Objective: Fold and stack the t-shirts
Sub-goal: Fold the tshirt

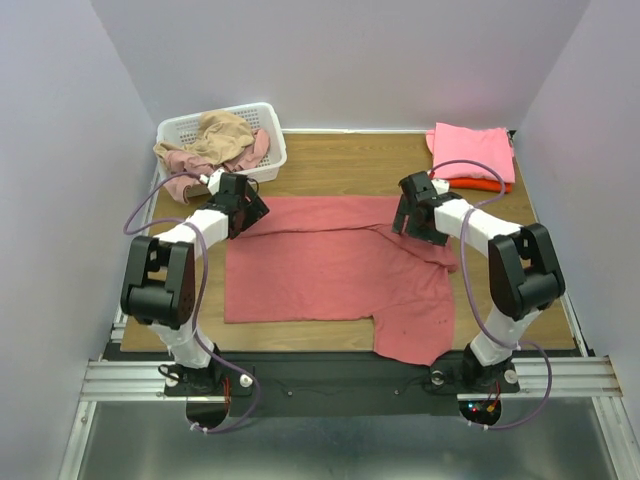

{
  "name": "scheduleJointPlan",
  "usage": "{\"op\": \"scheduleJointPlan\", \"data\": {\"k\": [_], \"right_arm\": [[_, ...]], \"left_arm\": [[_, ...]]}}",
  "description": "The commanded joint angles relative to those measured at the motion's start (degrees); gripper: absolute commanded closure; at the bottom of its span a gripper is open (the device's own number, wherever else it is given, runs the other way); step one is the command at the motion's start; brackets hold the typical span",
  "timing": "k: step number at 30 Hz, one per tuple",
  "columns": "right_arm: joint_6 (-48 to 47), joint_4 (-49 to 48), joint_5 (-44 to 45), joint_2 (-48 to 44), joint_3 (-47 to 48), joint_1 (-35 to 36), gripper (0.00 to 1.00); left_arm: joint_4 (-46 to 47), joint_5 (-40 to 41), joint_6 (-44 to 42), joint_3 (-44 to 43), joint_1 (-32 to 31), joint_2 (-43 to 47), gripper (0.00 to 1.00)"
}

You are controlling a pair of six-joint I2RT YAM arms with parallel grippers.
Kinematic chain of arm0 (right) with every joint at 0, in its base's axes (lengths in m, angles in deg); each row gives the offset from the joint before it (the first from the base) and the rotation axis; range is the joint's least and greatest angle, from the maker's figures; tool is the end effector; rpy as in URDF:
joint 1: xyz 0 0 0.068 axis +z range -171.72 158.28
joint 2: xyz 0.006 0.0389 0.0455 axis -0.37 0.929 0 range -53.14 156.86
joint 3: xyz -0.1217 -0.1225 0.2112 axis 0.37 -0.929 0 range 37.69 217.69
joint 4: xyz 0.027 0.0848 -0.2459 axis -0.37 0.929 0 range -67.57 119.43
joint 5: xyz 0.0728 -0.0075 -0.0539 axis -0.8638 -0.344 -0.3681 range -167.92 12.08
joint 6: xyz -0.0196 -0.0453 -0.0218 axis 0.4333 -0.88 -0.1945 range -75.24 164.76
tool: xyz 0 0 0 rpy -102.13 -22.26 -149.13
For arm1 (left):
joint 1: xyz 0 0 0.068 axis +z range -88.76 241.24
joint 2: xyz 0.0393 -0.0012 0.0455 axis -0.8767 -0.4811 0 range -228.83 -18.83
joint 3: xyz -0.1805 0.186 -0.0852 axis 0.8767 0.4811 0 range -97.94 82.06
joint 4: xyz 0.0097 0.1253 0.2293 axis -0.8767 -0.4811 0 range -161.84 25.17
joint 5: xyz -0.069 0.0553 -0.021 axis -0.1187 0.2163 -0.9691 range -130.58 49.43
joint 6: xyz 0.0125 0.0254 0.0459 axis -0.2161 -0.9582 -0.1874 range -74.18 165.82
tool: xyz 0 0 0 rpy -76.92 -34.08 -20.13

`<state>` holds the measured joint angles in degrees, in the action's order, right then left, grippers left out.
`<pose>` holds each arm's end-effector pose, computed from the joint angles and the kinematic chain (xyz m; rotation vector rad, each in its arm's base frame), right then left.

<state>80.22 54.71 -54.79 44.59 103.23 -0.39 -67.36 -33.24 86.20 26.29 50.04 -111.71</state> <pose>0.3225 0.1109 0.1990 0.4324 2.5235 -0.1851 0.3433 -0.0633 0.2074 -0.6400 2.1862 -0.3344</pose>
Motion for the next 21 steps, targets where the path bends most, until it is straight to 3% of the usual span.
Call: {"op": "scheduleJointPlan", "data": {"k": [1,9,21], "right_arm": [[-3.91,-5.37,-1.69,3.67,3.19,-1.54,0.0],[-4.96,-6.78,-2.13,10.89,5.82,-2.77,0.0],[-4.53,-8.37,-5.21,15.65,8.91,-3.74,0.0]], "left_arm": [[1.91,1.8,-2.85,-4.52,-0.22,-4.75,0.16],[-0.28,3.74,-2.85,-11.46,0.3,-14.51,0.17],[-4.24,6.55,-3.03,-19.72,1.62,-20.93,0.17]]}}
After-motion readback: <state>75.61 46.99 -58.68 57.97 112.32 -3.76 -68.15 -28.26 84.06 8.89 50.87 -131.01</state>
